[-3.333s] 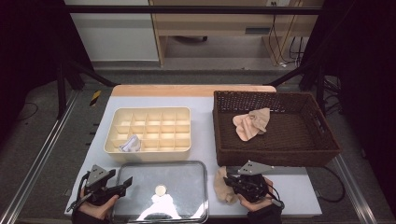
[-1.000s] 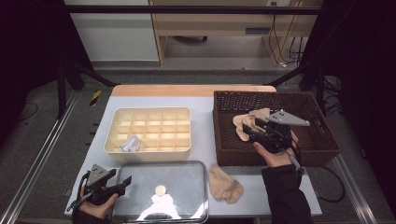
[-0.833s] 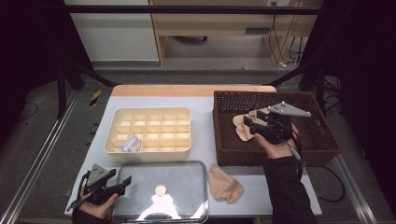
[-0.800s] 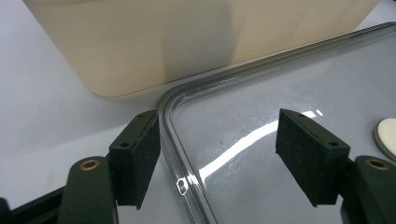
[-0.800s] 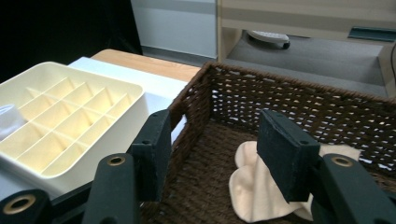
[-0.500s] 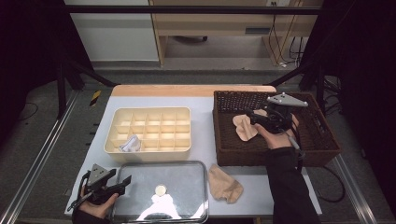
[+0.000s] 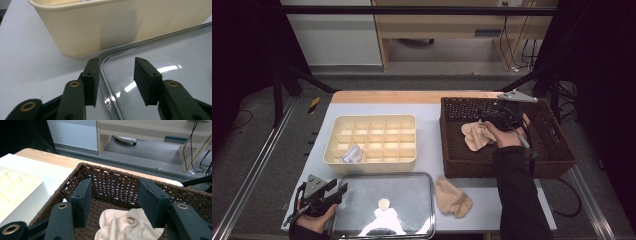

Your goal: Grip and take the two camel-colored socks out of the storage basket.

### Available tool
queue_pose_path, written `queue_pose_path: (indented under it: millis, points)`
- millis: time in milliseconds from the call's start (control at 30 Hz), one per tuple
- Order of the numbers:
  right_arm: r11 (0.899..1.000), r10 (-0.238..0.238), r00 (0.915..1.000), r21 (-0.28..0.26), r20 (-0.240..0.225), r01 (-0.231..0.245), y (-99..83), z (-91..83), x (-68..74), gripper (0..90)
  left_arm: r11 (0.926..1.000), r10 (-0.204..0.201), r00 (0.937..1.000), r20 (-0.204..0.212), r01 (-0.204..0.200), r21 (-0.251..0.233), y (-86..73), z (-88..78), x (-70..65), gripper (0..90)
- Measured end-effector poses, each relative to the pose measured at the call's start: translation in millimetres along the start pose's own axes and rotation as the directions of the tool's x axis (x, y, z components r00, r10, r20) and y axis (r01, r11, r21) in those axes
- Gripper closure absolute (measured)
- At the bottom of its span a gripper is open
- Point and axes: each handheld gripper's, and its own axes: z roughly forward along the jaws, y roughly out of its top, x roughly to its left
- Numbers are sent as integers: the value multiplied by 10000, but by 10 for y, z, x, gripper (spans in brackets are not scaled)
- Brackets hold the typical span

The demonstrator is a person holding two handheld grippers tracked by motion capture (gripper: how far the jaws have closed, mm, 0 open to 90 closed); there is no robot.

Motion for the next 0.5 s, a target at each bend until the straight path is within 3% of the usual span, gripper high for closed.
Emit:
queue_pose_path:
  millis: [267, 500]
  points:
    - [9996, 182, 9995, 214, 245, -187, -10, 147, -80, 471, 10000, 82, 9999, -126, -82, 21, 1, -5, -3, 612]
    - [9961, 72, 9978, 875, 653, -129, -94, 355, -148, 471, 9998, 174, 9997, -183, -172, 109, 1, -7, -7, 653]
